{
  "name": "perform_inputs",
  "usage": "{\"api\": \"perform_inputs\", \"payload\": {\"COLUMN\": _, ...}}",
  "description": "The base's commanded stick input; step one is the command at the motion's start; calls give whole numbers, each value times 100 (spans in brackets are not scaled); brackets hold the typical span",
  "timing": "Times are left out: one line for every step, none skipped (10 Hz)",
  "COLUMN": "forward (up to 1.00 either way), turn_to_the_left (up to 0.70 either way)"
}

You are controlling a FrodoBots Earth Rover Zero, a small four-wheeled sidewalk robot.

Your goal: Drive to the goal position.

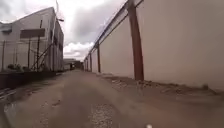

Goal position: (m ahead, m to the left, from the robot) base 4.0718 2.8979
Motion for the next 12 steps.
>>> {"api": "perform_inputs", "payload": {"forward": 60, "turn_to_the_left": 15}}
{"api": "perform_inputs", "payload": {"forward": 60, "turn_to_the_left": 15}}
{"api": "perform_inputs", "payload": {"forward": 60, "turn_to_the_left": 15}}
{"api": "perform_inputs", "payload": {"forward": 60, "turn_to_the_left": 15}}
{"api": "perform_inputs", "payload": {"forward": 60, "turn_to_the_left": 15}}
{"api": "perform_inputs", "payload": {"forward": 60, "turn_to_the_left": 15}}
{"api": "perform_inputs", "payload": {"forward": 60, "turn_to_the_left": 15}}
{"api": "perform_inputs", "payload": {"forward": 60, "turn_to_the_left": 15}}
{"api": "perform_inputs", "payload": {"forward": 60, "turn_to_the_left": 15}}
{"api": "perform_inputs", "payload": {"forward": 60, "turn_to_the_left": 15}}
{"api": "perform_inputs", "payload": {"forward": 60, "turn_to_the_left": 15}}
{"api": "perform_inputs", "payload": {"forward": 60, "turn_to_the_left": 15}}
